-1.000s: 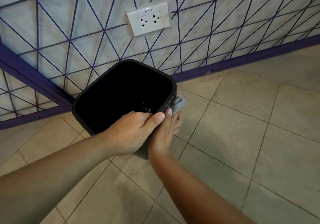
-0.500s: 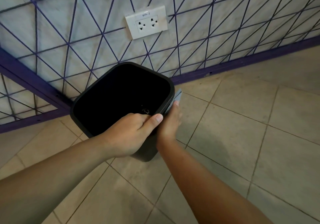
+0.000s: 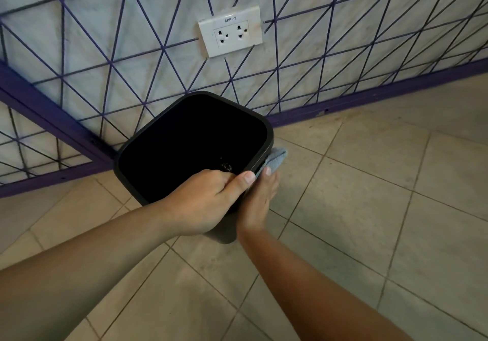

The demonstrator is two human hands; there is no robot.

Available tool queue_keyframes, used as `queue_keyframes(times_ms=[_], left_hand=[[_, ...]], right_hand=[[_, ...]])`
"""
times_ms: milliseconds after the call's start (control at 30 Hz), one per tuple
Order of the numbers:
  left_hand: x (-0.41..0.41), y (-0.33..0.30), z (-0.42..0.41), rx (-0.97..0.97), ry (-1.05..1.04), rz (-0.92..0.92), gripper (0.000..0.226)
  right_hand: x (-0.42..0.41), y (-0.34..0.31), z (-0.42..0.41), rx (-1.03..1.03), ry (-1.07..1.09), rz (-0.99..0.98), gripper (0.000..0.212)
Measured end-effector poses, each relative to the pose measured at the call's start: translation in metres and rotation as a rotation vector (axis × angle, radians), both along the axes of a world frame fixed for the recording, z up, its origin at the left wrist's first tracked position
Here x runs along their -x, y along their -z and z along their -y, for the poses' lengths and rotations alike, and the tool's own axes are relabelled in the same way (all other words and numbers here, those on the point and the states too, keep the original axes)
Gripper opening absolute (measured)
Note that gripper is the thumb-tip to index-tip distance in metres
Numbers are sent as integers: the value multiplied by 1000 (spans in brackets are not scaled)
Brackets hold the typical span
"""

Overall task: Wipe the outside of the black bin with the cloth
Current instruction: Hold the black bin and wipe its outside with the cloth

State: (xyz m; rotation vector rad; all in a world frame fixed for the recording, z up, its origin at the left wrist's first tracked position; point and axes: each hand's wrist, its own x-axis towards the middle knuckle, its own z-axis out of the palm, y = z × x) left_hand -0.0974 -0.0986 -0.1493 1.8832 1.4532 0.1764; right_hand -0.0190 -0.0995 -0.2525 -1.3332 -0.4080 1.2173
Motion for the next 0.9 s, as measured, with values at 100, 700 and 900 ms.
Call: queue_keyframes(times_ms=[100, 700, 900], left_hand=[[1, 0, -1, 0, -4, -25, 63], [0, 1, -1, 4, -16, -17, 58], [-2, 1, 0, -14, -18, 9, 56]], right_hand=[[-8, 1, -18, 77, 10, -43, 57], [-11, 9, -17, -11, -22, 20, 62], [-3, 10, 1, -95, -85, 47, 64]])
